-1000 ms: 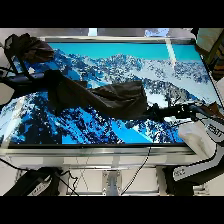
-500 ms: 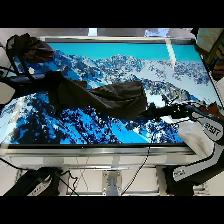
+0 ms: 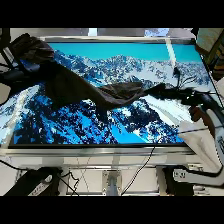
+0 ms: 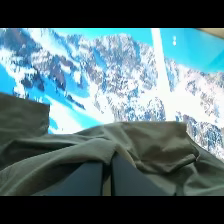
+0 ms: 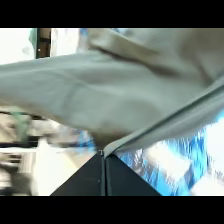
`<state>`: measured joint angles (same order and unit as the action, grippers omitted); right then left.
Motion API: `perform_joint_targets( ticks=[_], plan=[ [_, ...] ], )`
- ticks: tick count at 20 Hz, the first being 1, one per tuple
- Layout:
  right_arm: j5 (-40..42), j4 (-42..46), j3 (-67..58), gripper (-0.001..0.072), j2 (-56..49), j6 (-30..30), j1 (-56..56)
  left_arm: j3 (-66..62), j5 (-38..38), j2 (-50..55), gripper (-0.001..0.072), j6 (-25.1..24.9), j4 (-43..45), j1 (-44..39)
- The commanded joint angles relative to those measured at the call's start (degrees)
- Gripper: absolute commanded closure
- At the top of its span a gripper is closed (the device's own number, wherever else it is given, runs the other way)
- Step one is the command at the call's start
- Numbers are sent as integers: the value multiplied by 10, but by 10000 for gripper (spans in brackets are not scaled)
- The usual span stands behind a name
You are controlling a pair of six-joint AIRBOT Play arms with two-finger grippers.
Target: Fold the shirts.
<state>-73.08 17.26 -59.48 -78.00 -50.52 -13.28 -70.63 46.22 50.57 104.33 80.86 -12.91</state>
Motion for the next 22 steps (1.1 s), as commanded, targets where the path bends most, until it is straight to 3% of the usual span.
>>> perform_joint_targets(
  ticks=[1, 4, 6, 10, 12, 15, 18, 22],
  plan=[
    [45, 159, -83, 690, 167, -17, -33, -37, -21, -23, 694, -64, 2, -13],
    [100, 308, -136, 690, 318, -64, -105, -89, -28, -67, 694, -89, 5, -22],
    [82, 334, -172, 691, 399, -64, -170, -123, -21, -98, 694, -95, 2, -22],
    [70, 347, -245, 691, 504, -71, -247, -188, 19, -145, 696, -170, -78, -22],
    [63, 344, -269, 691, 508, -80, -237, -202, 45, -150, 696, -173, -66, -22],
    [64, 340, -270, 690, 469, -102, -221, -202, 84, -116, 697, -123, 69, -22],
    [66, 284, -270, 690, 384, -99, -209, -202, 89, -45, 696, -112, 151, -22],
    [119, 293, -270, 691, 293, -93, -175, -203, -11, 45, 697, -91, 196, -22]
  ],
)
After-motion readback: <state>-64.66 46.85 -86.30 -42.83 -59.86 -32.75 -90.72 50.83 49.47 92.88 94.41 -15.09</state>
